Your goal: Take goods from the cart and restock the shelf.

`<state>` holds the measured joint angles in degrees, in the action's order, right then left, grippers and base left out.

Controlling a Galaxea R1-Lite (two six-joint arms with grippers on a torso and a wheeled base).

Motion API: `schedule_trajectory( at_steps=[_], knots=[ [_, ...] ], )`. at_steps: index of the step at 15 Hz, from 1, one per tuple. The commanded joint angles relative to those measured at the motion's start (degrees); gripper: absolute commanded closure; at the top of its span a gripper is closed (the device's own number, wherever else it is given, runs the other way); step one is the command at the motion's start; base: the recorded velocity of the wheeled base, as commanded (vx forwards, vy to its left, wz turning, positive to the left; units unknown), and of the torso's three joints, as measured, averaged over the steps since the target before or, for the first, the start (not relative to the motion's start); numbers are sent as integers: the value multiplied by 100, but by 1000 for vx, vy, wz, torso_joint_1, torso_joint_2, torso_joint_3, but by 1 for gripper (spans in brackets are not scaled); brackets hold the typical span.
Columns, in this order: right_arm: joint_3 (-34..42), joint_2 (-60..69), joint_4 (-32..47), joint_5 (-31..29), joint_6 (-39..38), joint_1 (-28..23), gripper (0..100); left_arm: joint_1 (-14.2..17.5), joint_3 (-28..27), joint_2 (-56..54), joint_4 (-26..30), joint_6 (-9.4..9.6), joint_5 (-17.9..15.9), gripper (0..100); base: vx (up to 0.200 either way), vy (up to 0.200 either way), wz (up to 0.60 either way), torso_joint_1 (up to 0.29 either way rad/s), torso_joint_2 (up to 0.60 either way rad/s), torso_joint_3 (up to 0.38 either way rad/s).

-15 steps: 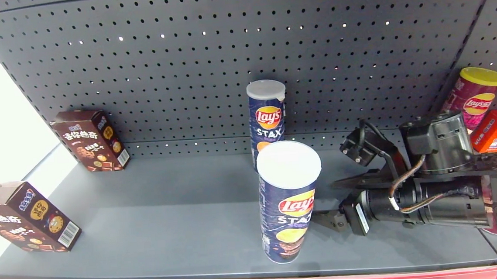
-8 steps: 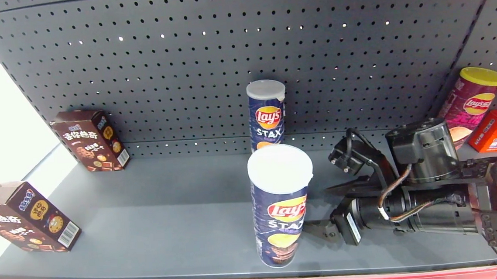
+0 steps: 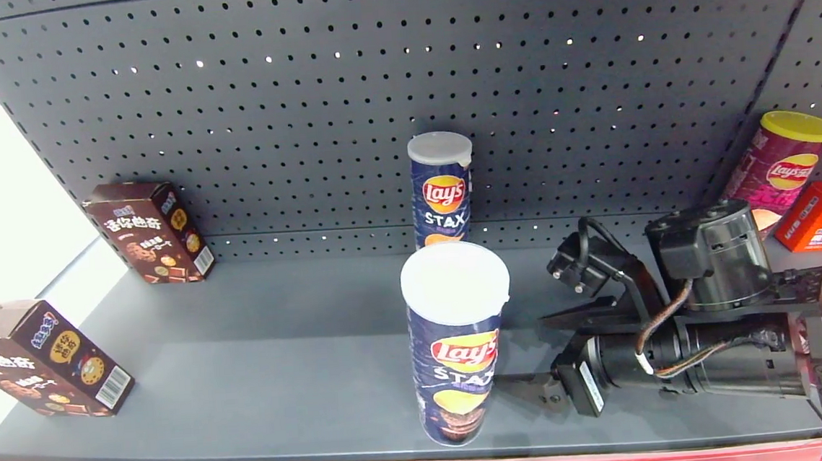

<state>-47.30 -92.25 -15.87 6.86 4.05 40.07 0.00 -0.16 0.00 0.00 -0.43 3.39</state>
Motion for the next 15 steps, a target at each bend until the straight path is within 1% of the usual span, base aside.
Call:
schedule_trajectory(
  at_steps=[1, 7, 11, 15],
  knots=[
    [10, 128, -21, -1, 0, -96, 0, 0, -2, 9, 0, -1, 4, 0, 0, 0, 0, 0, 0, 0],
    [81, 163, -100, -89, -18, -140, 0, 0, -2, 9, -9, -10, 4, 0, 0, 0, 0, 0, 0, 0],
    [81, 163, -100, -89, -18, -316, 0, 0, -2, 9, 0, -10, 4, 0, 0, 0, 0, 0, 0, 0],
    [72, 128, -100, -89, -18, -307, 0, 0, -2, 9, -9, -10, 13, 0, 0, 0, 0, 0, 0, 0]
  ],
)
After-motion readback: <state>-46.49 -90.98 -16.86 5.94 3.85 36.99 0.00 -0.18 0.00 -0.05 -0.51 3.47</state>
